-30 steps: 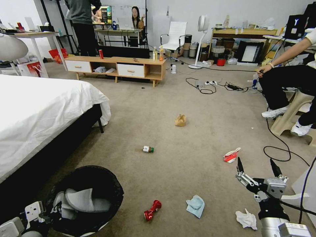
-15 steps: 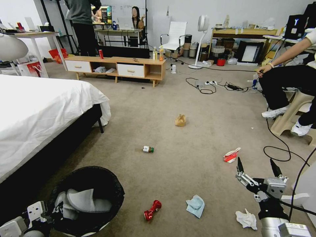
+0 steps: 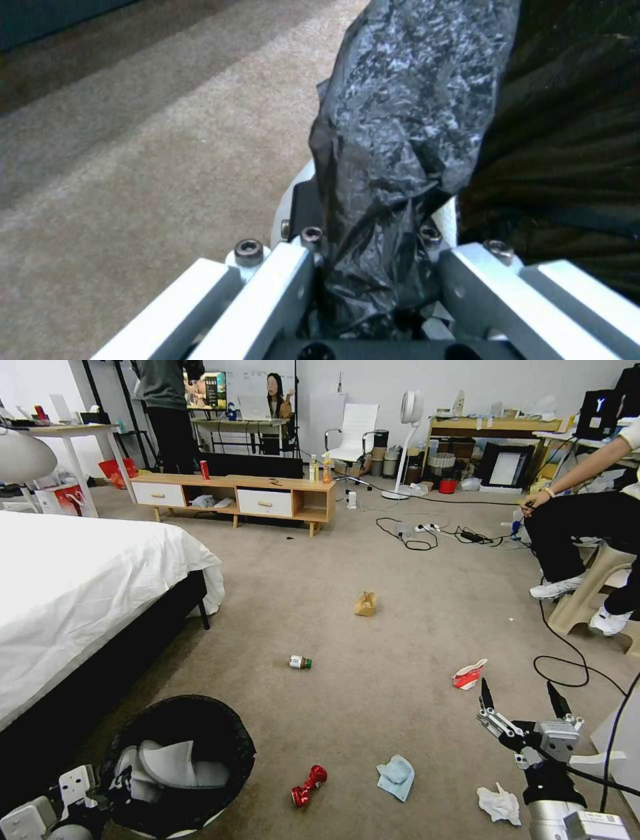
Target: Pick up the trash bin and place the garbage on the floor into it.
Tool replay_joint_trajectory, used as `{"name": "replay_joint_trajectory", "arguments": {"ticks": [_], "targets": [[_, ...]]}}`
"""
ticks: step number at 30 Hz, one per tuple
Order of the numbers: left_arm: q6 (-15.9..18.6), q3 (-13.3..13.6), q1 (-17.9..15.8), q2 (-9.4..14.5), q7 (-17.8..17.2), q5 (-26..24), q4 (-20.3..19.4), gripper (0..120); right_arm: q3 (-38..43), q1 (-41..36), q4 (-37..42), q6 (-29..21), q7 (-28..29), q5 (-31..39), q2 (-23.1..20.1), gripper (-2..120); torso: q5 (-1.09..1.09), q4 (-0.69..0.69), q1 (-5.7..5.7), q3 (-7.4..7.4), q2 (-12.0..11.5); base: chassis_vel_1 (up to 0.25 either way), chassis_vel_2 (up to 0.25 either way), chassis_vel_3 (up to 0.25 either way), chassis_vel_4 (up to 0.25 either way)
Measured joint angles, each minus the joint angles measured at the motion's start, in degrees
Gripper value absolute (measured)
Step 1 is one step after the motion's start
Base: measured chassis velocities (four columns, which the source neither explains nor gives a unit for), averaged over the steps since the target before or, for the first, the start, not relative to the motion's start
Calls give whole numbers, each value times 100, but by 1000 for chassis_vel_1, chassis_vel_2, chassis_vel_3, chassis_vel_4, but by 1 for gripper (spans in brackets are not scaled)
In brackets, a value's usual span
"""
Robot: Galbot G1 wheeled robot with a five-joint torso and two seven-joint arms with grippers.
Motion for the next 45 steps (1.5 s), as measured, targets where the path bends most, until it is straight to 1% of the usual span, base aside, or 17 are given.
{"name": "replay_joint_trajectory", "arguments": {"ticks": [13,32,45], "targets": [[0,-51,142,-24,31,5,-186,7,0,0,0,0,0,0,0,100,0,0,0,0,0,0,0,0,0],[0,32,118,-31,94,47,-167,7,0,0,0,0,0,0,0,100,0,0,0,0,0,0,0,0,0],[0,30,150,-31,115,48,-214,7,0,0,0,0,0,0,0,100,0,0,0,0,0,0,0,0,0]]}}
